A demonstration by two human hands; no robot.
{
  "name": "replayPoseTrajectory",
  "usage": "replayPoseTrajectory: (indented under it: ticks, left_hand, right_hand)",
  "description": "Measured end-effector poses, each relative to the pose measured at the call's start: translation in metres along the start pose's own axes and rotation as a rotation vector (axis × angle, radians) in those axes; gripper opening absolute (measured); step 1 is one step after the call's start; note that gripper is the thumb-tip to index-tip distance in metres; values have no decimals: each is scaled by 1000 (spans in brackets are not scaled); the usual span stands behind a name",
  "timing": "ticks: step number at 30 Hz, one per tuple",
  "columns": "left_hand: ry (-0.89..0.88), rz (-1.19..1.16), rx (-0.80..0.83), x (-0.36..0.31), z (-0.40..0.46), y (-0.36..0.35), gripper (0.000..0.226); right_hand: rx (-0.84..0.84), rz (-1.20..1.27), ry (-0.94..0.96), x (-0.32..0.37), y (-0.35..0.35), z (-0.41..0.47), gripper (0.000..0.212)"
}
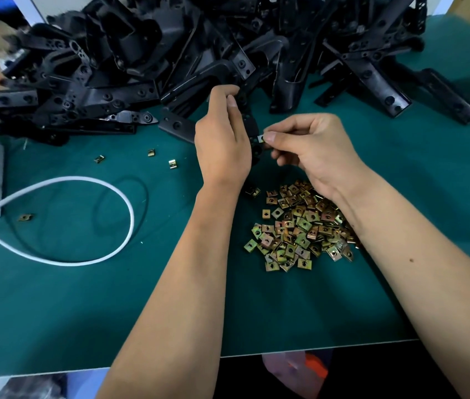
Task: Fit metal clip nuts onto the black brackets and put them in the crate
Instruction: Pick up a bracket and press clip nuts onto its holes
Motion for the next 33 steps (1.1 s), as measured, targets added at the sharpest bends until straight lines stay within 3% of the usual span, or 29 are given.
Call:
replayPoseTrajectory:
  ticks: [7, 12, 19, 24, 26, 28, 30, 33]
  left_hand:
    - [-38, 4, -54, -7, -4, 0, 32]
    - [-83, 41, -76, -13, -7, -1, 33]
    - [-74, 142, -78, -18, -9, -2, 29]
    - [26, 199, -70, -12, -5, 0, 33]
    - [77, 198, -140, -4, -1, 5, 34]
    - [141, 196, -201, 4, 3, 12, 35]
    - [204, 182, -213, 10, 5, 15, 38]
    - [248, 153, -197, 12, 3, 14, 37]
  right_hand:
    - [17, 74, -98, 0, -5, -3, 15]
    - [68, 67, -60, 3, -4, -4, 30]
    - [115, -213, 78, 7, -3, -2, 36]
    - [134, -381, 83, 13, 6, -1, 39]
    - [234, -475, 142, 23, 11, -1, 25]
    - [465, -610, 172, 29, 10, -4, 11]
    - [683, -759, 102, 25, 3, -11, 10]
    - [775, -950, -26, 14, -6, -14, 17]
Point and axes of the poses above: each hand's wrist, its own z-axis towards the middle knuckle, its own y-axis out of the back of the hand, x = y × z, the point moved 2 cm from there along z, towards the middle knuckle, and after that the axes turned 11 degrees about z, right-handed, at the moved point
